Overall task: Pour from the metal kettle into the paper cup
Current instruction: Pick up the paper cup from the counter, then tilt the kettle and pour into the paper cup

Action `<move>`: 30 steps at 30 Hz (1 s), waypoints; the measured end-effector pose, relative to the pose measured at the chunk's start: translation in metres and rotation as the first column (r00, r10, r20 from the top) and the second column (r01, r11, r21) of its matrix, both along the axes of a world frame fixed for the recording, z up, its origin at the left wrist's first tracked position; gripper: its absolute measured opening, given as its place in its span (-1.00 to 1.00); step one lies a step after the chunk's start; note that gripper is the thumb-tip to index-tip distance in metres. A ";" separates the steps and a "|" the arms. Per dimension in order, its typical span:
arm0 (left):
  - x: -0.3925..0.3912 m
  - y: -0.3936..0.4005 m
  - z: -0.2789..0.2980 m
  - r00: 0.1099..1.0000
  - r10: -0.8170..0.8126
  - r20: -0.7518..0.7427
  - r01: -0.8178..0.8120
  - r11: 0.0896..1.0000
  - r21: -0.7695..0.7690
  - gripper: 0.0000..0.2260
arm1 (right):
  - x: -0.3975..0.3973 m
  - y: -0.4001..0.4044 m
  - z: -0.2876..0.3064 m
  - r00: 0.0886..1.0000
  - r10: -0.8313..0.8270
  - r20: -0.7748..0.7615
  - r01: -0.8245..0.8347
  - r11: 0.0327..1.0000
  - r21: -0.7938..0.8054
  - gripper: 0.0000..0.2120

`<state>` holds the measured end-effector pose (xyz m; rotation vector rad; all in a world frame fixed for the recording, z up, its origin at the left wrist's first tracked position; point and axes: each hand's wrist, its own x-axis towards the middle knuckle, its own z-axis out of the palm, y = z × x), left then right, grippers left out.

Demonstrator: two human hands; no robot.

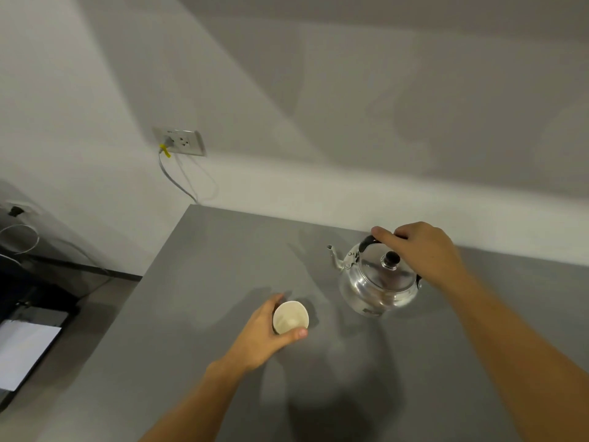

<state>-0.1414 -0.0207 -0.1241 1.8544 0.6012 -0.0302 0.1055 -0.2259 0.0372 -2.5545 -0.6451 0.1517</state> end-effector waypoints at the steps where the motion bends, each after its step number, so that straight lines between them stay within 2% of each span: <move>1: -0.001 -0.002 -0.003 1.000 0.001 0.000 -0.001 1.000 0.019 -0.11 | -0.007 -0.002 0.002 1.000 0.008 0.003 -0.008 1.000 0.004 -0.50; 3: -0.003 -0.003 -0.009 1.000 0.011 0.004 -0.011 0.999 0.033 -0.11 | -0.018 -0.005 0.004 0.999 0.033 0.010 -0.033 0.999 0.009 -0.54; 7: -0.004 -0.008 -0.018 0.999 0.039 0.010 -0.040 0.998 0.042 -0.34 | -0.036 -0.007 0.002 0.998 0.061 0.003 -0.061 0.998 0.006 -0.49; 10: -0.004 -0.012 -0.022 0.995 0.091 0.042 -0.092 0.995 0.027 -0.44 | -0.047 -0.006 -0.001 0.996 0.086 -0.010 -0.087 0.996 -0.026 -0.43; 14: -0.005 -0.015 -0.025 0.992 0.113 0.061 -0.114 0.993 0.022 -0.47 | -0.062 0.004 -0.003 0.990 0.138 0.036 -0.132 0.983 -0.127 -0.33; 23: -0.005 -0.018 -0.027 0.989 0.123 0.080 -0.126 0.992 0.030 -0.49 | -0.084 0.035 -0.005 0.950 0.276 0.149 -0.211 0.913 -0.349 -0.39; 30: -0.005 -0.019 -0.025 0.986 0.138 0.092 -0.140 0.990 0.014 -0.49 | -0.100 0.061 -0.001 0.897 0.405 0.175 -0.272 0.820 -0.504 -0.42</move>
